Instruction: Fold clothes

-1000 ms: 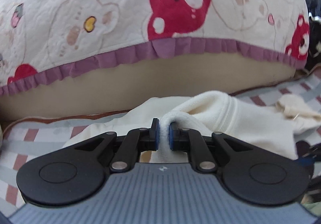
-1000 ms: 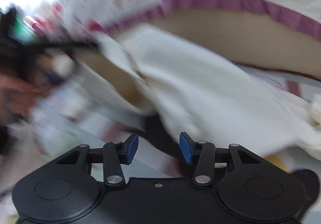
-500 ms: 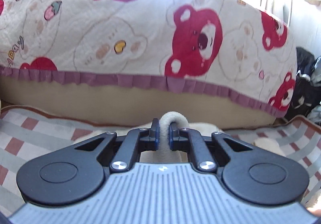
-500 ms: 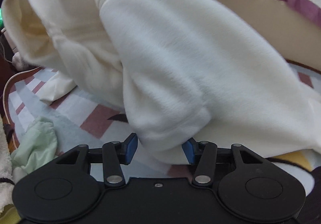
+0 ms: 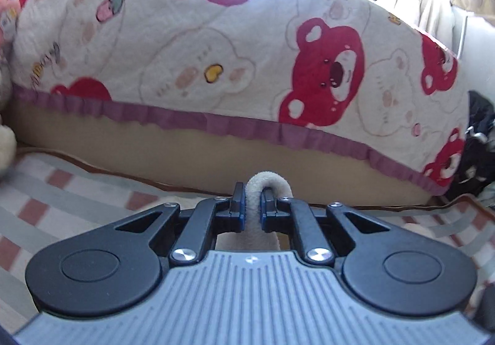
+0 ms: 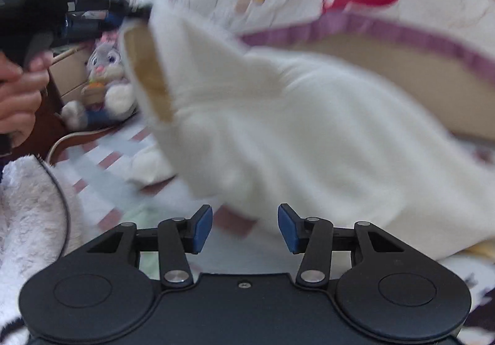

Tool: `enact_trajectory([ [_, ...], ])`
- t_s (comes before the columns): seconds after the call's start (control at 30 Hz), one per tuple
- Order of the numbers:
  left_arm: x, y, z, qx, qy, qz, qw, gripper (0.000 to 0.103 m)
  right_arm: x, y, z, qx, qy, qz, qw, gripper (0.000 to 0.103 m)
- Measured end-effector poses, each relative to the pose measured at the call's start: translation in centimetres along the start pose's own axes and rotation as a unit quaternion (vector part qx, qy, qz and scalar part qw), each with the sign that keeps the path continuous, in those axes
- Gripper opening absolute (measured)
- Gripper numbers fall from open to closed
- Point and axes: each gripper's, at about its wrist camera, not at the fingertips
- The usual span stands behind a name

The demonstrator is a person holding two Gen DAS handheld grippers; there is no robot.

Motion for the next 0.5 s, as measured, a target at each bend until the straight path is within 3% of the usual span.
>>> enact_trajectory([
  [0.17, -0.4, 0.7, -2.1, 0.094, -0.032, -0.036, 0.9944, 0.009, -0.6, 1.9, 2.2, 0.036, -0.022, 0.06, 0.997, 0.086],
  [0.27, -1.2, 1.6, -3.8, 0.123, -0.076, -0.049, 0.9883, 0.009, -1.1, 2.5, 3.9, 0.091, -0.044, 0.06, 0.993, 0.087],
  [0.37, -1.2, 2.5, -4.6, 0.139, -0.086, -0.063, 0.9846, 0.009, -1.7, 2.1, 5.0, 0.136, -0.065, 0.079, 0.985, 0.085],
  [0.4, -1.0, 2.7, -4.6, 0.136, -0.085, -0.066, 0.9848, 0.009, -1.8, 2.0, 4.9, 0.144, -0.078, 0.078, 0.983, 0.081],
  [0.43, -0.9, 2.9, -4.7, 0.135, -0.084, -0.068, 0.985, 0.009, -1.9, 2.0, 4.4, 0.153, -0.09, 0.07, 0.982, 0.056],
  [0.47, -0.8, 3.2, -4.7, 0.133, -0.084, -0.074, 0.9848, 0.009, -2.0, 2.0, 3.7, 0.162, -0.097, 0.056, 0.981, 0.018],
  [0.5, -0.8, 3.4, -4.6, 0.132, -0.083, -0.077, 0.9847, 0.009, -2.1, 2.1, 3.0, 0.171, -0.103, 0.042, 0.979, 0.013],
])
Point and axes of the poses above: each gripper's, at about its wrist camera, not at the fingertips, and z roughly the way its jaws point, y to its left, x to its underside
